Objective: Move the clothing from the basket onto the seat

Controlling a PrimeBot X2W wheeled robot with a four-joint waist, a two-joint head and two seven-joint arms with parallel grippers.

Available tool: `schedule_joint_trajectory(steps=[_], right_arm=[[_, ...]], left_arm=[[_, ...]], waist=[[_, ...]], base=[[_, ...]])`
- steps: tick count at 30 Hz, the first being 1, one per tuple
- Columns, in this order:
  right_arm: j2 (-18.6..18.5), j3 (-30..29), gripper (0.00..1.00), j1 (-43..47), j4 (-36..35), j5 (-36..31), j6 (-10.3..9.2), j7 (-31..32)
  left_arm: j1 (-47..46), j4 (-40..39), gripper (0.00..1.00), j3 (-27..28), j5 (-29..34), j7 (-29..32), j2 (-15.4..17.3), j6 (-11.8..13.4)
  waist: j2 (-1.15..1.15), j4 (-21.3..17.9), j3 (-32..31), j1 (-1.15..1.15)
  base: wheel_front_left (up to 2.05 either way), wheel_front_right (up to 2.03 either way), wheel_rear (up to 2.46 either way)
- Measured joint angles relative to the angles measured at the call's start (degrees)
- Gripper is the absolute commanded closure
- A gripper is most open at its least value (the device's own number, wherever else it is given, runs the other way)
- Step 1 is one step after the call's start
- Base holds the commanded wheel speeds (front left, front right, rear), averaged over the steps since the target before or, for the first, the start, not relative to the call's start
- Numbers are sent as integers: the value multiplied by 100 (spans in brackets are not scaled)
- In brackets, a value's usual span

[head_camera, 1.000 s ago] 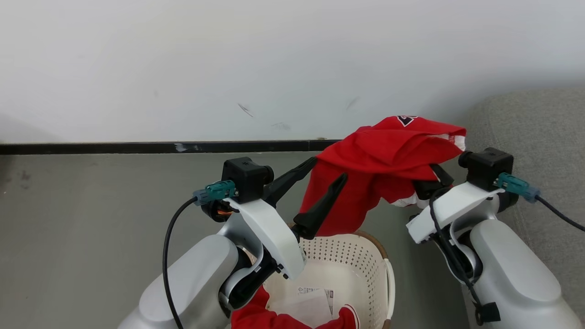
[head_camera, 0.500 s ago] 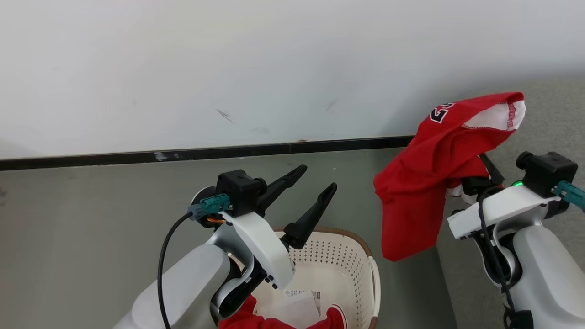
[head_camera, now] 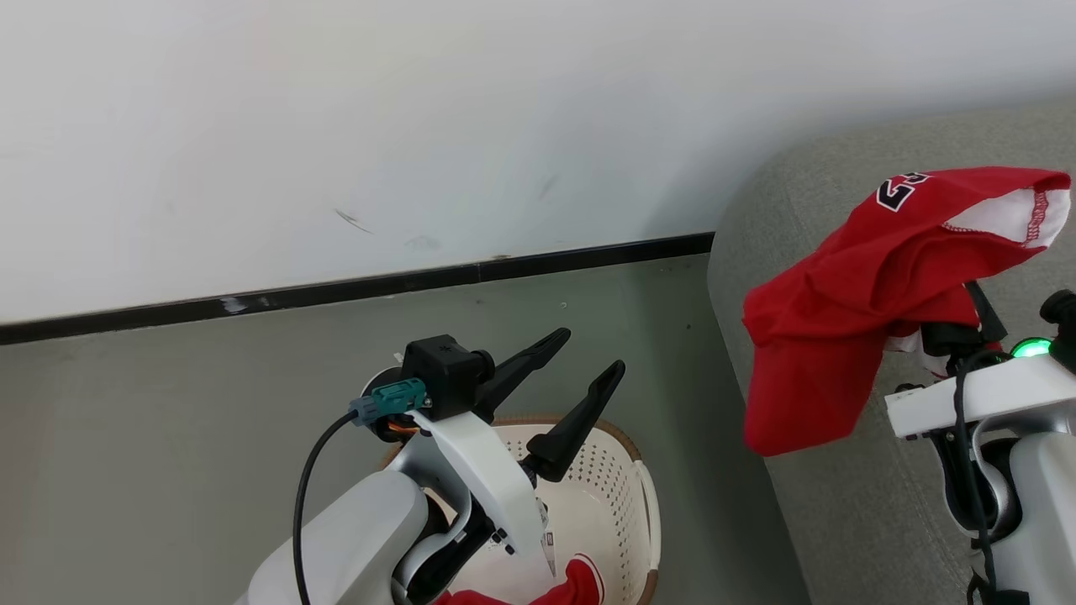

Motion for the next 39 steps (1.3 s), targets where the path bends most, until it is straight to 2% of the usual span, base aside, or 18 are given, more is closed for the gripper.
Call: schedule_joint_trajectory(steps=[10,24,39], right_arm=[[165,-445,100,349,-509,-66,0,0],[259,-489,100,497,-1137,-62,0,0],[330,-437,100,590,-1356,-54,0,0]], left_arm=[[-5,-54,0,-92,111,-53,75,-63],[-8,-125,0,-133,230,-157,154,-78],[-8,-204,0,-35,313,-232,352,-45]], waist=[[0,-426,91,0],[0,-1038,250,0],[0,-1549,472,0]], base=[[0,0,0],[0,0,0],[0,0,0]])
